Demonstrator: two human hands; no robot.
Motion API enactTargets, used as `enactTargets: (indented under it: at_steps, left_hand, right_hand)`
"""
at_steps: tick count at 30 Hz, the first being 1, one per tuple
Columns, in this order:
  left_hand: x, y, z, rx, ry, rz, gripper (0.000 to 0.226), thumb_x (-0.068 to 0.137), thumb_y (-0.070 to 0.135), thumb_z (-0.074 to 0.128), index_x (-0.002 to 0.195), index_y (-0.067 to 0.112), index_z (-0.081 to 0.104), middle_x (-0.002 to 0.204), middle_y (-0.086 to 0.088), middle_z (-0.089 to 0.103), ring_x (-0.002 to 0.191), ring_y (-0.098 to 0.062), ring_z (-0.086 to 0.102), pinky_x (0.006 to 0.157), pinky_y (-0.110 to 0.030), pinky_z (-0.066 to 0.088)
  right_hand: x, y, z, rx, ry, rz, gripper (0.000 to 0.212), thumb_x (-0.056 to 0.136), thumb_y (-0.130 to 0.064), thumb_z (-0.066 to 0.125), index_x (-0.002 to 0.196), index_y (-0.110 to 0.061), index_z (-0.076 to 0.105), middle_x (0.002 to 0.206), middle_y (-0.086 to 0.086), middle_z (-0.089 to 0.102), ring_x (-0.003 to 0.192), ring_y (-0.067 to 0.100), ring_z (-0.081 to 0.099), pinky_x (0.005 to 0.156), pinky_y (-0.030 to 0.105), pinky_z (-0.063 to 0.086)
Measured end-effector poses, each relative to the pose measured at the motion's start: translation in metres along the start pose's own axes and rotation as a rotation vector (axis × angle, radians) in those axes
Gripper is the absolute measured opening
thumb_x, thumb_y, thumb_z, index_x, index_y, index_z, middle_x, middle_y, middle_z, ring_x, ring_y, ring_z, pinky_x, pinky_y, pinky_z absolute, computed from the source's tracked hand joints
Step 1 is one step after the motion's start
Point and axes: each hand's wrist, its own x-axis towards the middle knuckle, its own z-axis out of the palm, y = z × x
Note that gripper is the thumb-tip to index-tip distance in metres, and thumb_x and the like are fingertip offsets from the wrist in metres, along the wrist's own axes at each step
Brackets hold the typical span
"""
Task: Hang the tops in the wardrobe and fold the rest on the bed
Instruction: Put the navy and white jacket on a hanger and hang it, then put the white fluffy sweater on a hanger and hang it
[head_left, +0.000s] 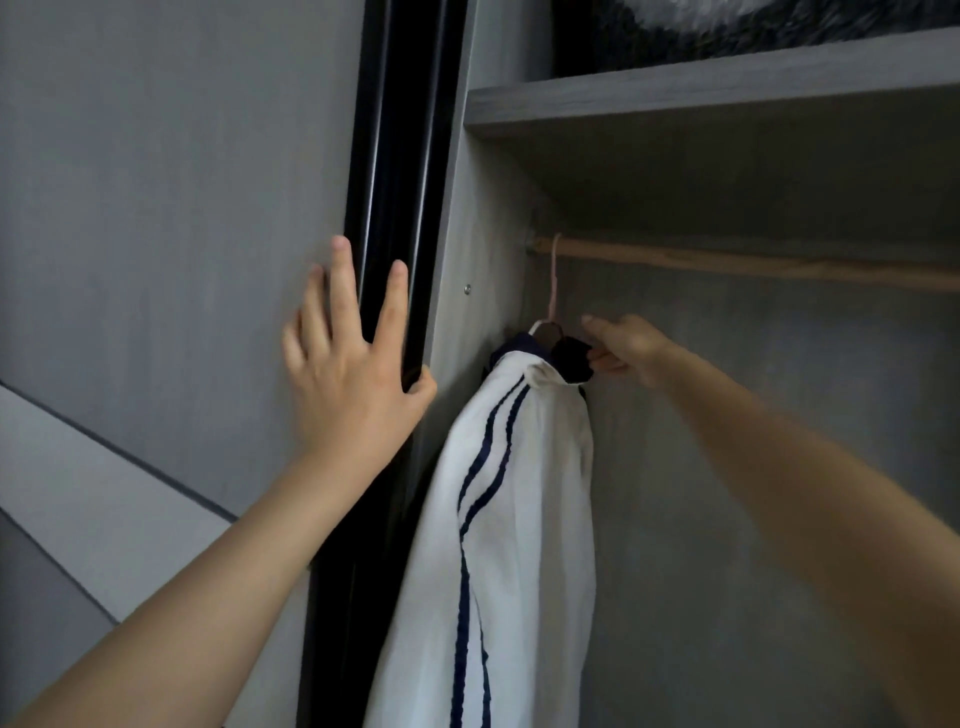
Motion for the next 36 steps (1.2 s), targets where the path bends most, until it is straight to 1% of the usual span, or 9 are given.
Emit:
enactTargets:
  at_steps: [4, 8, 10, 18, 21, 23, 29, 32, 36]
  left_hand:
    - [-0.002, 0.012, -0.006, -0.027, -0.009, 0.016, 0.079, 0.068, 0.016, 0.076, 0.138, 0.009, 0.039, 0.146, -0.033, 0.025, 0.131, -0.051, 0.027, 0.097, -0.067, 0.026]
    - [-0.013, 0.034, 0.001, -0.002, 0.114, 0.181, 0.042, 0.085, 0.028, 0.056, 0.122, 0.008, 0.053, 0.139, -0.029, 0.039, 0.131, -0.042, 0.026, 0.100, -0.060, 0.026]
    - [-0.017, 0.065, 0.010, -0.091, 0.102, 0.262, 0.036, 0.088, 0.030, 0.049, 0.114, 0.008, 0.059, 0.135, -0.027, 0.046, 0.128, -0.040, 0.030, 0.099, -0.057, 0.028]
    - [-0.039, 0.209, 0.037, -0.595, -0.191, 0.194, 0.050, 0.079, 0.035, 0.039, 0.107, 0.002, 0.065, 0.126, -0.029, 0.052, 0.118, -0.044, 0.044, 0.083, -0.058, 0.044]
    - [-0.049, 0.263, 0.033, -0.701, -0.330, 0.192, 0.044, 0.075, 0.029, 0.053, 0.105, 0.000, 0.066, 0.122, -0.031, 0.054, 0.112, -0.050, 0.050, 0.080, -0.061, 0.044]
    - [-0.056, 0.294, 0.027, -0.743, -0.405, 0.207, 0.041, 0.070, 0.022, 0.065, 0.103, -0.002, 0.068, 0.119, -0.033, 0.056, 0.108, -0.053, 0.052, 0.079, -0.063, 0.044]
    - [-0.075, 0.357, 0.019, -0.839, -0.416, 0.290, 0.046, 0.064, 0.029, 0.054, 0.094, -0.002, 0.069, 0.106, -0.032, 0.061, 0.096, -0.048, 0.058, 0.069, -0.061, 0.048]
    - [-0.082, 0.374, 0.021, -0.895, -0.381, 0.259, 0.055, 0.069, 0.037, 0.039, 0.094, -0.001, 0.069, 0.106, -0.031, 0.061, 0.101, -0.035, 0.043, 0.067, -0.057, 0.049]
    - [-0.094, 0.380, 0.025, -0.921, -0.364, 0.228, 0.056, 0.069, 0.037, 0.038, 0.095, 0.000, 0.069, 0.107, -0.030, 0.061, 0.100, -0.032, 0.036, 0.068, -0.057, 0.049]
  right_hand:
    - [-0.046, 0.022, -0.064, -0.172, -0.006, 0.017, 0.024, 0.097, -0.029, 0.047, 0.087, -0.009, 0.055, 0.074, 0.006, 0.047, 0.053, 0.011, 0.046, 0.051, 0.020, 0.035]
    - [-0.075, 0.034, -0.112, -0.322, 0.035, 0.046, 0.012, 0.098, -0.022, 0.045, 0.100, -0.013, 0.053, 0.090, 0.009, 0.052, 0.068, 0.014, 0.048, 0.058, 0.022, 0.038]
    - [-0.093, 0.038, -0.137, -0.357, 0.086, 0.078, 0.011, 0.097, -0.022, 0.046, 0.098, -0.014, 0.054, 0.094, 0.010, 0.054, 0.070, 0.014, 0.050, 0.059, 0.023, 0.039]
    - [-0.206, 0.059, -0.264, -0.626, 0.357, 0.181, 0.026, 0.096, -0.016, 0.049, 0.108, 0.002, 0.062, 0.090, 0.011, 0.058, 0.085, 0.022, 0.053, 0.068, 0.026, 0.042]
    - [-0.251, 0.073, -0.300, -0.865, 0.533, 0.220, 0.022, 0.094, -0.017, 0.050, 0.104, -0.006, 0.067, 0.109, 0.013, 0.065, 0.104, 0.029, 0.059, 0.085, 0.033, 0.045]
    - [-0.276, 0.080, -0.315, -1.064, 0.604, 0.246, 0.023, 0.093, -0.020, 0.049, 0.103, -0.009, 0.066, 0.112, 0.014, 0.064, 0.105, 0.032, 0.059, 0.081, 0.035, 0.046]
    - [-0.322, 0.097, -0.338, -1.352, 0.559, 0.418, 0.038, 0.095, -0.039, 0.048, 0.115, -0.007, 0.052, 0.110, 0.015, 0.062, 0.100, 0.032, 0.059, 0.066, 0.032, 0.039]
    - [-0.326, 0.106, -0.338, -1.437, 0.539, 0.468, 0.043, 0.094, -0.045, 0.047, 0.116, -0.008, 0.050, 0.109, 0.013, 0.063, 0.098, 0.032, 0.060, 0.065, 0.032, 0.039]
    - [-0.325, 0.118, -0.334, -1.644, 0.519, 0.528, 0.031, 0.097, -0.031, 0.046, 0.116, -0.007, 0.049, 0.109, 0.009, 0.064, 0.099, 0.031, 0.061, 0.064, 0.031, 0.037]
